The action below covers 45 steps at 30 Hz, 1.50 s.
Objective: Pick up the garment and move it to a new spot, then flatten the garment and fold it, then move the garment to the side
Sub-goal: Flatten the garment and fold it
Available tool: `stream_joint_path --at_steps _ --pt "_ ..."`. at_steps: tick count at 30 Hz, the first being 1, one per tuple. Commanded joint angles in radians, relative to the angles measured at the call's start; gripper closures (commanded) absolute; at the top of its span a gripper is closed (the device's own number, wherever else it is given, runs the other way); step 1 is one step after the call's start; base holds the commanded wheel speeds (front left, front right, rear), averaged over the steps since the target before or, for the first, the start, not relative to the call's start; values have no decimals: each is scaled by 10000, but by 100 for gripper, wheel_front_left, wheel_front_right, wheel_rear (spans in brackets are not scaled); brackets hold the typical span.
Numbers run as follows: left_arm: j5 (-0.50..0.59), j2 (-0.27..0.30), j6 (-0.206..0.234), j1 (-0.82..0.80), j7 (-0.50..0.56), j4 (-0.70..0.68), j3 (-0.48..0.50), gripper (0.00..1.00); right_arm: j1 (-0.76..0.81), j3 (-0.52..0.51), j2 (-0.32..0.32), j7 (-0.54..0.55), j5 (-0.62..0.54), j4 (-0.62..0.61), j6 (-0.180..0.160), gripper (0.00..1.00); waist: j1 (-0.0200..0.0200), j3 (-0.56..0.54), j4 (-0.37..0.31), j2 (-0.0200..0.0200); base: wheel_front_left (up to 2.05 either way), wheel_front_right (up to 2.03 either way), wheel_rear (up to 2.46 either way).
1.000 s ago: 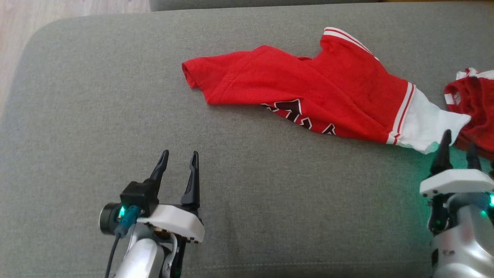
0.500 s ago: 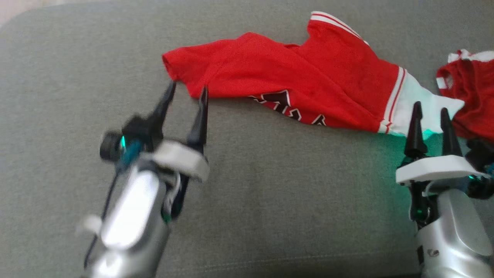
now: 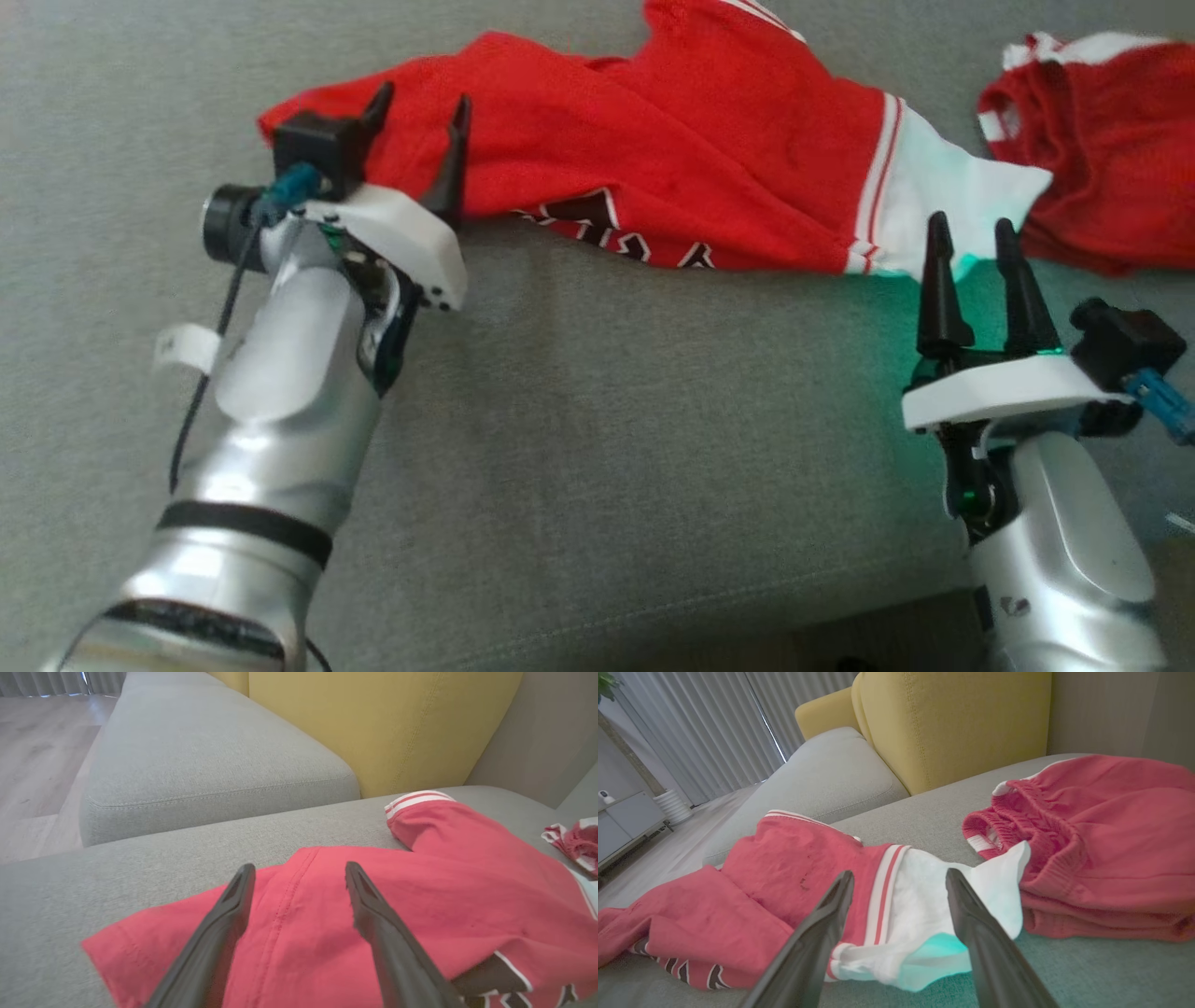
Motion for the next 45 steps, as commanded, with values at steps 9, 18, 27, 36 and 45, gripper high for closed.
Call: stream_joint_path --at_steps 9,18,27,36,45 --pt "-851 314 -278 -1572 201 1727 864 0 -261 753 -26 -104 125 -923 65 0 0 606 -772 0 0 0 0" --pt "-1131 259 -604 -2128 467 2941 537 0 -221 556 -26 -104 73 -955 65 0 0 701 -725 0 0 0 0" --pt "-1159 188 -716 -2110 195 2888 -374 100 -263 680 -26 -105 127 -814 65 0 0 580 -513 0 0 0 0" --pt "-1385 178 -728 -1865 -30 2042 -1001 100 -186 298 -26 -105 57 -502 65 0 0 292 -96 0 0 0 0" --pt "-608 356 -641 295 -48 -1623 -850 100 81 -444 -26 -105 -216 -277 65 0 0 -484 1000 0 0 0 0"
